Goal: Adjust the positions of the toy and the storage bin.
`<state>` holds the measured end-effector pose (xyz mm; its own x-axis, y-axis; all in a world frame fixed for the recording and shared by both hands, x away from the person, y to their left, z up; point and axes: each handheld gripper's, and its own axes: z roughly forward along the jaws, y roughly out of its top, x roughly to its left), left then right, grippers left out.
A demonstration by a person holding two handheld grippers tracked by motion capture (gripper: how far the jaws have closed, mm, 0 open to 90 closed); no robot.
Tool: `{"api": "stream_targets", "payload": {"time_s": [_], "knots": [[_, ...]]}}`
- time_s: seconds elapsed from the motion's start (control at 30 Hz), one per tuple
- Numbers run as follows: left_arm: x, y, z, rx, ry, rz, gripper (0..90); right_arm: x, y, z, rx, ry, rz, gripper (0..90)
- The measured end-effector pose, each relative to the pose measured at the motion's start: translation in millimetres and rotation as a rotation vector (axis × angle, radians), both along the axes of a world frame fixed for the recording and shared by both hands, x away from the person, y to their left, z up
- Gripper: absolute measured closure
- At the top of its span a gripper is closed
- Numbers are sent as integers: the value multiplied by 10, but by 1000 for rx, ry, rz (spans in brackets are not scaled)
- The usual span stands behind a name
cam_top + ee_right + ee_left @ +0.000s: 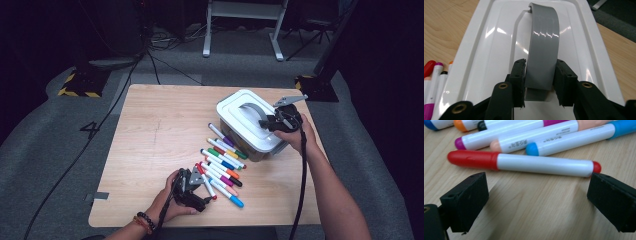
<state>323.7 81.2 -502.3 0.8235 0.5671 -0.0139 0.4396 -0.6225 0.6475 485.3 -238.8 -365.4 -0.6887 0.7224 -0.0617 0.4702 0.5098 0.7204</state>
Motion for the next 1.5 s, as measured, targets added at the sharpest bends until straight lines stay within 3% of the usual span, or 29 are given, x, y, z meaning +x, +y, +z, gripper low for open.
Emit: {"api": "stream_targets", "payload": {"time_s": [0.17,0.47,0.7,0.77,0.83,0.93,1.0,1.13,1.23,1.37,1.5], "knots": [[-39,-95,-25,-13,-8,37,20,5,-6,-2,5,4,-2,644],[54,-197,-24,-8,-41,108,5,-31,32,13,6,6,16,649],[192,-142,-24,-9,-24,141,6,-23,-7,25,16,32,16,646],[205,-134,-26,-13,-20,140,7,-30,-6,20,11,26,18,559],[222,-119,-25,-10,-18,143,7,-49,-1,8,-1,7,18,569],[252,-101,-27,-15,-16,142,6,-52,-30,10,23,13,19,641],[283,-85,-25,-13,-12,153,6,-58,-40,19,38,30,31,641],[352,-62,-24,-11,-21,173,6,-69,-48,35,20,38,16,632],[404,-39,-23,-10,-23,185,7,-55,-65,26,-12,26,-4,556],[480,3,-20,-13,-38,223,27,-76,-86,11,-4,11,-7,607],[570,55,-24,-25,-23,253,42,-97,-79,19,5,12,7,620]]}}
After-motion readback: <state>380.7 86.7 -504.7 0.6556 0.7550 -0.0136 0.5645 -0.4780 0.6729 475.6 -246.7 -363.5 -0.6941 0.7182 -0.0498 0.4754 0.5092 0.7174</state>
